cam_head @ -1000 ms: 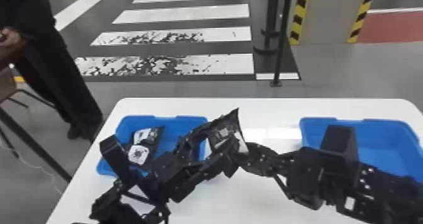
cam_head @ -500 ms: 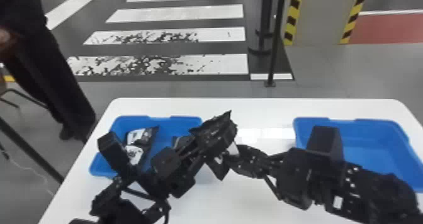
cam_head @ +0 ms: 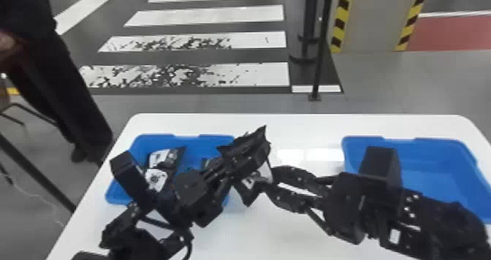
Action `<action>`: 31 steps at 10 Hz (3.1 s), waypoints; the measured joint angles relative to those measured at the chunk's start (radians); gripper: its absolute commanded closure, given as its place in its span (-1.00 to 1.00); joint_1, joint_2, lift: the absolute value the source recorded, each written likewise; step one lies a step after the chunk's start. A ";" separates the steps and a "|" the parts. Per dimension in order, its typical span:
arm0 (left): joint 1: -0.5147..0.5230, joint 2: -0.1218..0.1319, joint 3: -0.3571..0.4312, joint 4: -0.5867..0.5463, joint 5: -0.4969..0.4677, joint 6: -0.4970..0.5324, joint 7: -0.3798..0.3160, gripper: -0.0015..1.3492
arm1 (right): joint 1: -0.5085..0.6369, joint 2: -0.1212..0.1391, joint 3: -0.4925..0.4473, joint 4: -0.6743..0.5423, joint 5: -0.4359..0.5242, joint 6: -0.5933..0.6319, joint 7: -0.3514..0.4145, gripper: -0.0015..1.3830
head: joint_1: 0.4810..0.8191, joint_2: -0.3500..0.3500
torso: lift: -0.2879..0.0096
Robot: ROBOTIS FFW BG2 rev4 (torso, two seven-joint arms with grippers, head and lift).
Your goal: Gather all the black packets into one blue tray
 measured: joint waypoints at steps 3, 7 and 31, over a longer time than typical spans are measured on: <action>0.016 -0.001 0.089 0.000 -0.027 -0.028 -0.014 0.79 | 0.043 0.020 -0.121 -0.001 -0.028 -0.018 -0.002 -0.74 | 0.27 0.33 | 0.20; 0.030 -0.005 0.328 0.006 -0.160 -0.056 -0.029 0.79 | 0.214 0.094 -0.409 0.043 -0.330 -0.137 -0.136 -0.73 | 0.27 0.32 | 0.20; 0.675 -0.195 0.404 -0.306 -0.142 -0.377 0.191 -0.58 | 0.797 0.160 -0.677 -0.017 -0.640 -0.753 -0.551 -0.73 | 0.27 -0.47 | 0.20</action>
